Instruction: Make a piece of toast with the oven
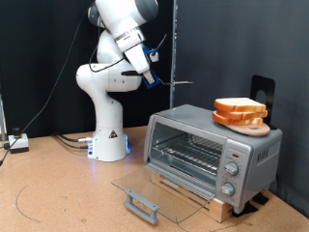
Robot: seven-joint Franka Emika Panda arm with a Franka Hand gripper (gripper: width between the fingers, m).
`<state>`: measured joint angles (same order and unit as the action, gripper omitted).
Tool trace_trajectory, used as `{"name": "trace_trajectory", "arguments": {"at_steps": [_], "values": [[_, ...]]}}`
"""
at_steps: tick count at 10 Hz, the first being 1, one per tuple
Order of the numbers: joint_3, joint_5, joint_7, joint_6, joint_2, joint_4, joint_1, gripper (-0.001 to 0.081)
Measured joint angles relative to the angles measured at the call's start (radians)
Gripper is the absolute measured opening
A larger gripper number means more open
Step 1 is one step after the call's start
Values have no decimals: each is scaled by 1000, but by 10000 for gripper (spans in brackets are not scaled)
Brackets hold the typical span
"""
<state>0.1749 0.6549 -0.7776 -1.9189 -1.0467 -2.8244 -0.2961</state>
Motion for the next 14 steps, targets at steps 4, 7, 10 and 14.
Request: {"name": "trace_trajectory", "arguments": {"at_steps": [4,7,10,14], "values": [[98,-125,11,-62,172,80,-54,396],[104,-135,6,-64,230,106,-62,396],[127,-135,71,-64,256,115,-63,396],[171,-99,101,-108,336,163,-61,396]]}}
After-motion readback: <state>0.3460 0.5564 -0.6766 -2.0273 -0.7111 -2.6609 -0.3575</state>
